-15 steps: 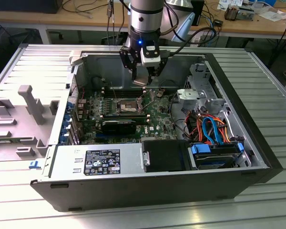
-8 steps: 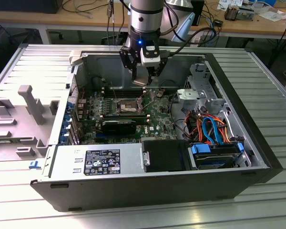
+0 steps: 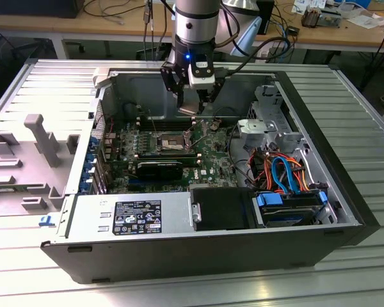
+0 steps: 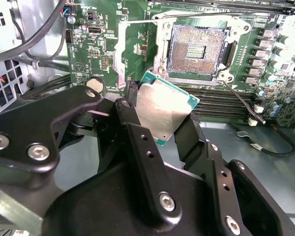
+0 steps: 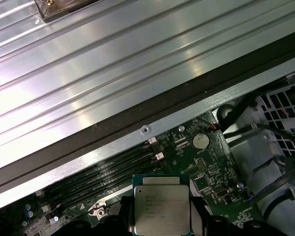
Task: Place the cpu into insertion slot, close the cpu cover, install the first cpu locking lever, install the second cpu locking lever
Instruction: 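Place the cpu into insertion slot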
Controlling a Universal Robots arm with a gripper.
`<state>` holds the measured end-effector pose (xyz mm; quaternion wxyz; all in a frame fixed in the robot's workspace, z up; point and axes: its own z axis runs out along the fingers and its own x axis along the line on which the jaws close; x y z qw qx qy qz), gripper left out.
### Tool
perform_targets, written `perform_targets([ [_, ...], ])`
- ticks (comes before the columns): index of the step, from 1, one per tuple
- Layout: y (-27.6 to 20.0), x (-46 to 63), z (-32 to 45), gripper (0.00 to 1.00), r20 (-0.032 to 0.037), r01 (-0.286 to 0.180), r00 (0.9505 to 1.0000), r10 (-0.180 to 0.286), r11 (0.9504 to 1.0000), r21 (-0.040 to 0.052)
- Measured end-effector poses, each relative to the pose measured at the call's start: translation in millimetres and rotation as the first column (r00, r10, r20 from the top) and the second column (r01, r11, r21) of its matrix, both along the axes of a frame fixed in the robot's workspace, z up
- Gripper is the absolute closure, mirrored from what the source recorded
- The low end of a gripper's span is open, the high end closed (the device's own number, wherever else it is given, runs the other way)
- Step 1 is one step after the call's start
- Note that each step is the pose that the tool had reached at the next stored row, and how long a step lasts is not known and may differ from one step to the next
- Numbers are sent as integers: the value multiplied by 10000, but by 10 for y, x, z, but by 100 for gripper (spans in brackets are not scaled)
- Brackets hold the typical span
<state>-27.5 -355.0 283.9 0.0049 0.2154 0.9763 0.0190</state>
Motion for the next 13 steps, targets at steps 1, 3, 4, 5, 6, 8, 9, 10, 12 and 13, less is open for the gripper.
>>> perform_targets([
  [1,0,0,0,46,0,10,10000,-10,10000,-1],
  [3,0,0,-1,46,0,89,10000,-89,10000,-3],
  [4,0,0,-2,46,0,132,9999,-132,9999,-5],
  [5,0,0,-2,46,0,180,9998,-180,9998,-9],
  [6,0,0,-2,46,0,240,9997,-240,9997,-12],
  [8,0,0,-3,46,1,261,9997,-261,9997,-14],
  [9,0,0,-3,46,0,270,9996,-270,9996,-14],
  [10,0,0,-3,46,1,280,9996,-280,9996,-15],
  [12,0,0,-3,46,1,298,9996,-298,9996,-15],
  [13,0,0,-3,46,1,306,9995,-306,9995,-16],
])
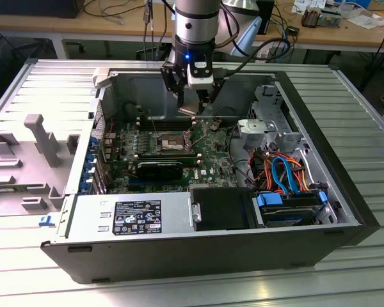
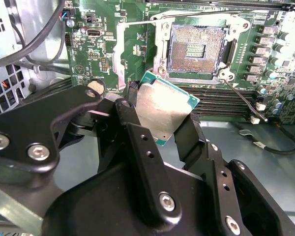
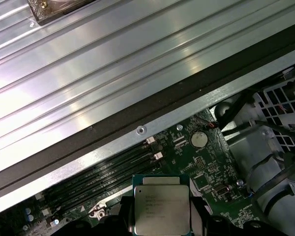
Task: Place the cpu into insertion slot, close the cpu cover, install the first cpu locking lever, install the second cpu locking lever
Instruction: 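Place the cpu into insertion slot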
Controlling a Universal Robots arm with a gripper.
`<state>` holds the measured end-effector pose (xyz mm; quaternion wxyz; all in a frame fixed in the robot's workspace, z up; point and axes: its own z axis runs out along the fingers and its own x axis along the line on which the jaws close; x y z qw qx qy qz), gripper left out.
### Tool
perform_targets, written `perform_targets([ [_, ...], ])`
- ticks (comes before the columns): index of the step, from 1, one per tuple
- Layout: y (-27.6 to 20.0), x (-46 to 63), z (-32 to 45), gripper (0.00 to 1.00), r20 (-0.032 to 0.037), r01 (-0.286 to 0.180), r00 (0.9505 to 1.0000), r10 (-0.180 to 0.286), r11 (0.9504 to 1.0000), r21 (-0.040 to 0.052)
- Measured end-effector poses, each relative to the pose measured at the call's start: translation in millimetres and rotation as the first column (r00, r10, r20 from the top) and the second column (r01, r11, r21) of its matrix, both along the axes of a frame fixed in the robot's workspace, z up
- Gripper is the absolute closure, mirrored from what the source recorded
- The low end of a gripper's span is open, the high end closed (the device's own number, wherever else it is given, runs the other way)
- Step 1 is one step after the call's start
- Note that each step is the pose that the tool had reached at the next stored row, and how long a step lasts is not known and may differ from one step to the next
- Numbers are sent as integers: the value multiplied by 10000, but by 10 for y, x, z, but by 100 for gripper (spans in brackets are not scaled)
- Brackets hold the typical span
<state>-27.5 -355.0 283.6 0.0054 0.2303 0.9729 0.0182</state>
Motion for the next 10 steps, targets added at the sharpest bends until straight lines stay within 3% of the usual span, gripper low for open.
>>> perform_targets([
  [10,0,0,-1,46,0,97,10000,-97,10000,-3],
])
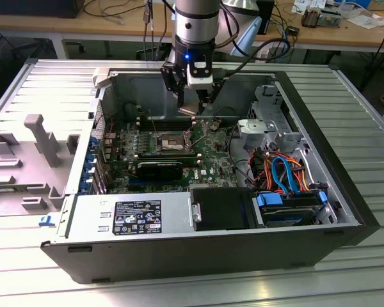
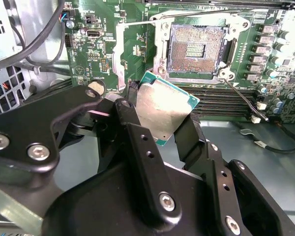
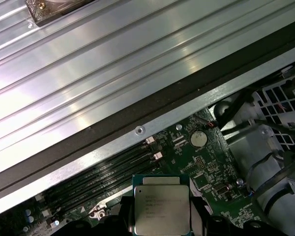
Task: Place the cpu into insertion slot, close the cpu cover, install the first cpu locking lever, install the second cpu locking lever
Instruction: 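Place the cpu into insertion slot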
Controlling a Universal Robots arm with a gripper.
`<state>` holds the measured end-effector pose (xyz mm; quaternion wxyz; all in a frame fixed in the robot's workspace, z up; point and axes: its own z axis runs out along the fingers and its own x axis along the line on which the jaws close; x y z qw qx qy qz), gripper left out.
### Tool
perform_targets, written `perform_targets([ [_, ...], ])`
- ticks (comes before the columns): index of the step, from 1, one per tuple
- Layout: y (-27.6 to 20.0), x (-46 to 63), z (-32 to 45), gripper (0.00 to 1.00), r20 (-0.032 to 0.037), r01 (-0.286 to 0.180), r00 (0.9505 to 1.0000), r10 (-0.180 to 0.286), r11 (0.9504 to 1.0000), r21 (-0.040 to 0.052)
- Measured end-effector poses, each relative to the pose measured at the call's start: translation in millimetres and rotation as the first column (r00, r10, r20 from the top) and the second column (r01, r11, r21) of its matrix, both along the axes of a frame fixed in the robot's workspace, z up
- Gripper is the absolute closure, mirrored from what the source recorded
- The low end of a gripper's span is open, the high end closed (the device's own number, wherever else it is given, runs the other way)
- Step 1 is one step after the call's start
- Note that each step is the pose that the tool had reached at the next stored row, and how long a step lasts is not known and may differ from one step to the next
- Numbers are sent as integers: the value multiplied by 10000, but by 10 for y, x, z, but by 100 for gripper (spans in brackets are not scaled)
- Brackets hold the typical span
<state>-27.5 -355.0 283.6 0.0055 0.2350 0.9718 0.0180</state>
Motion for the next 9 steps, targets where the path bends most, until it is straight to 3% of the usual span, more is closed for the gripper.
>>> perform_targets([
  [9,0,0,-1,46,0,99,10000,-99,10000,-4],
])
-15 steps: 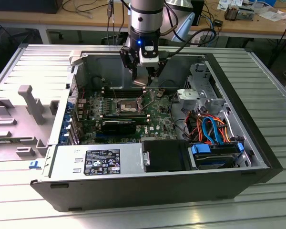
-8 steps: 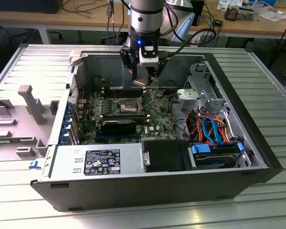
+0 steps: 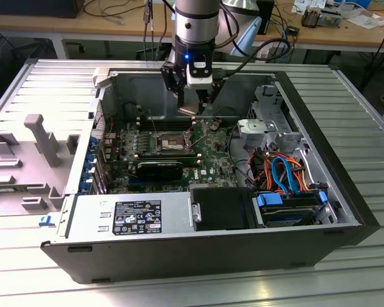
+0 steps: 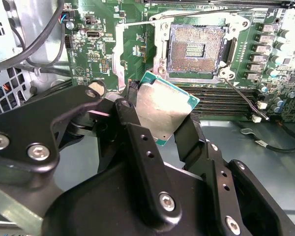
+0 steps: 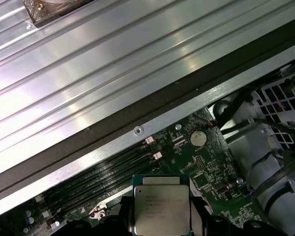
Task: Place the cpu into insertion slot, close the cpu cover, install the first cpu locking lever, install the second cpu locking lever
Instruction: 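Place the cpu into insertion slot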
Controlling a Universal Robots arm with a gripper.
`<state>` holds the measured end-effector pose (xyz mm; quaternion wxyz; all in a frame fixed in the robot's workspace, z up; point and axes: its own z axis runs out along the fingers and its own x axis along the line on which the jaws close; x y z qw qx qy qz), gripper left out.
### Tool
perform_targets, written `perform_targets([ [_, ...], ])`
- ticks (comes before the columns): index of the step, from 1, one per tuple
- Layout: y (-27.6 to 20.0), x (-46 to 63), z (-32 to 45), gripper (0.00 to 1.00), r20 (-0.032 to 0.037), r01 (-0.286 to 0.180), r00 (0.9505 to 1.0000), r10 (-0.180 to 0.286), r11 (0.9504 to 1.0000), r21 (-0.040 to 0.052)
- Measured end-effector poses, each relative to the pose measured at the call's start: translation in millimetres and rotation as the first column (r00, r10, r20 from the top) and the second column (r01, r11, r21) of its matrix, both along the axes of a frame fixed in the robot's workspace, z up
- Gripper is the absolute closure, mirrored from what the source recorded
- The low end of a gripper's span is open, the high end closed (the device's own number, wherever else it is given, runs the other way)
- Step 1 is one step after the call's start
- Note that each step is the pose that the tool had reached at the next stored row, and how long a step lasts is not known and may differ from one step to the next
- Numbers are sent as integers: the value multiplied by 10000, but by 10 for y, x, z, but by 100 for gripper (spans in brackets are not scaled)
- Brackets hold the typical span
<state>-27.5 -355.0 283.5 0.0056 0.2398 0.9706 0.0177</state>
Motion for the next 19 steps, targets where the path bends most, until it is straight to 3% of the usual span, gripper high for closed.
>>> perform_targets([
  [19,0,0,-2,46,1,235,9997,-235,9997,-17],
])
